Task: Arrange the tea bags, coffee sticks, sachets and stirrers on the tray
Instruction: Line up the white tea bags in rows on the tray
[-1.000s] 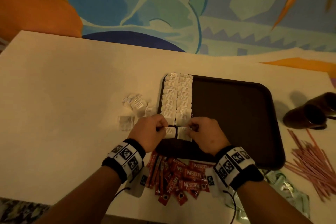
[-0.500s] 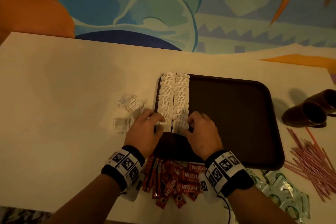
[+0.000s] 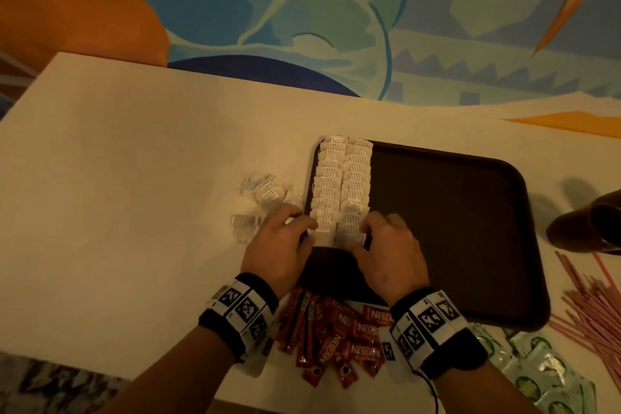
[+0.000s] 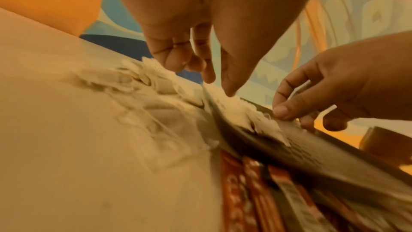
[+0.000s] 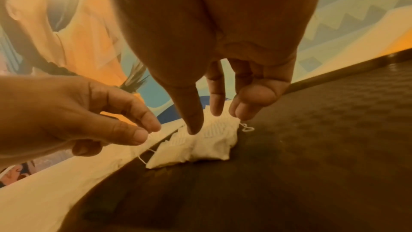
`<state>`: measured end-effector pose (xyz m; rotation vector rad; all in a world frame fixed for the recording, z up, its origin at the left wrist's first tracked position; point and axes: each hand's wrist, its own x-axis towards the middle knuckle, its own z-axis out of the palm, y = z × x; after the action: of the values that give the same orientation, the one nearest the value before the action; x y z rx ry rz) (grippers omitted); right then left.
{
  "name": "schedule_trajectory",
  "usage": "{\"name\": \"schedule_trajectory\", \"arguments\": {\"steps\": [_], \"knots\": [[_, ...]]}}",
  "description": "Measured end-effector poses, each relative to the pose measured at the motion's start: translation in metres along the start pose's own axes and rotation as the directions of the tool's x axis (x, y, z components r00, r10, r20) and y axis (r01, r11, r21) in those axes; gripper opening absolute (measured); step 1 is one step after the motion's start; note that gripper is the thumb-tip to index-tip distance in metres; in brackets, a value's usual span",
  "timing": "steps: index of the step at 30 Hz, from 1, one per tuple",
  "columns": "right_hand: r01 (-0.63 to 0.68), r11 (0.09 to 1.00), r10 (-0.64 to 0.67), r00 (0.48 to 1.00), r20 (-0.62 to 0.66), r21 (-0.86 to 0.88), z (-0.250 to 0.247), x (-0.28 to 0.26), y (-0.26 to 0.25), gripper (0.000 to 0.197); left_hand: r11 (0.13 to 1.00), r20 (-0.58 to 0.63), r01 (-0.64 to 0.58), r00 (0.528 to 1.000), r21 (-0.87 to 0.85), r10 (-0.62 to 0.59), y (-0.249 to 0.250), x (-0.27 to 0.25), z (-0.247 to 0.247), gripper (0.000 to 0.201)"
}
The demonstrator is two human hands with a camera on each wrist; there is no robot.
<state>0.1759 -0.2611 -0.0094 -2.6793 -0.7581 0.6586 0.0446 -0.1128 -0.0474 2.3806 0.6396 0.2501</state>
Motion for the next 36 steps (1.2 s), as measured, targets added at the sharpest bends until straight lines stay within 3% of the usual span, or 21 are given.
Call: {"name": "schedule_trajectory", "arguments": {"steps": [6, 12, 15, 22, 28, 33, 36], "knots": [[0.199, 0.98, -0.198, 0.975, 0.104, -0.005, 0.001, -0.005, -0.036, 0.025, 0.977, -0.099, 0.204, 0.975, 0.056, -0.198, -0.051, -0.015, -0.052, 0.015], [0.433, 0.896, -0.405, 0.886, 0.225, -0.096, 0.028, -0.003, -0.082, 0.021, 0.958, 0.109, 0.172, 0.974, 0.227, -0.201, -0.081, -0.02, -0.065, 0.039], [0.478, 0.866, -0.441, 0.868, 0.227, -0.144, 0.041, 0.007, -0.099, 0.03, 0.953, 0.114, 0.179, 0.971, 0.244, -0.211, -0.079, -0.017, -0.065, 0.039], [0.469, 0.841, -0.387, 0.87, 0.305, -0.27, 0.047, 0.023, -0.114, 0.05, 0.947, 0.074, 0.174, 0.977, 0.269, -0.201, -0.076, -0.015, -0.068, 0.027], [0.435, 0.881, -0.374, 0.881, 0.29, -0.185, 0.048, 0.023, -0.116, 0.032, 0.955, -0.05, 0.266, 0.964, 0.127, -0.262, -0.079, -0.015, -0.077, 0.009], [0.388, 0.918, -0.396, 0.89, 0.225, 0.083, 0.042, 0.019, -0.107, 0.004, 0.928, -0.075, 0.373, 0.925, -0.004, -0.372, -0.069, -0.023, -0.093, 0.008], [0.307, 0.904, -0.373, 0.907, 0.198, 0.297, 0.034, 0.016, -0.09, 0.009, 0.936, -0.058, 0.351, 0.934, -0.037, -0.353, -0.056, -0.029, -0.099, 0.004]]}}
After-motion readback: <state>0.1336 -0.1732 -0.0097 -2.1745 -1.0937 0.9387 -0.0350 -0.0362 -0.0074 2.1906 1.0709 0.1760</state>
